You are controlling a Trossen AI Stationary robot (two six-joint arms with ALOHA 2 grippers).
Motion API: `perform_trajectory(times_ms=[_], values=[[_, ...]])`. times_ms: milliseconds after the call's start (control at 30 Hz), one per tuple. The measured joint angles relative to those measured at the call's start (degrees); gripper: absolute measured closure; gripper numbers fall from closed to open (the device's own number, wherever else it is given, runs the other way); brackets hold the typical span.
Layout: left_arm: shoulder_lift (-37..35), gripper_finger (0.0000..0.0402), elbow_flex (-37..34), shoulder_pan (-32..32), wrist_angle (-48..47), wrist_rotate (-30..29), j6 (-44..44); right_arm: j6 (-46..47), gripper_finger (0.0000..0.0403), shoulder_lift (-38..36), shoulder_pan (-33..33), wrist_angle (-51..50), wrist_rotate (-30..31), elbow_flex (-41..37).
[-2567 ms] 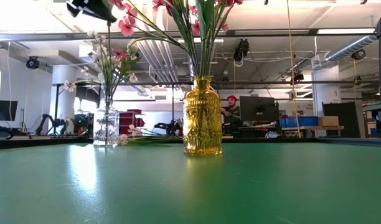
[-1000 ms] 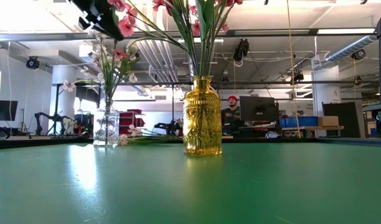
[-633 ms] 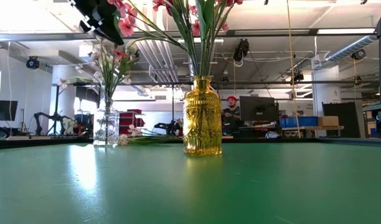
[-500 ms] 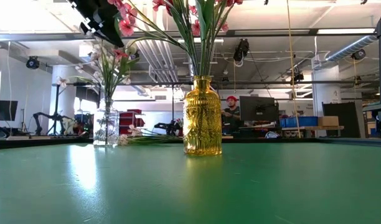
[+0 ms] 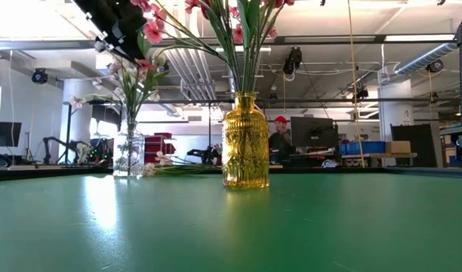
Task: Sort flowers into vase by color
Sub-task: Put the white tulip into the transparent vase
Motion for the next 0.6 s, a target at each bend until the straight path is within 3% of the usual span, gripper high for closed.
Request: perform_trajectory(times_ms=[600], values=[[0.07,0.0402,-3.41,0.0,2.11,0.42,-2.21,1.49,0.017,0.11,0.02,0.0,0.0,0.0]])
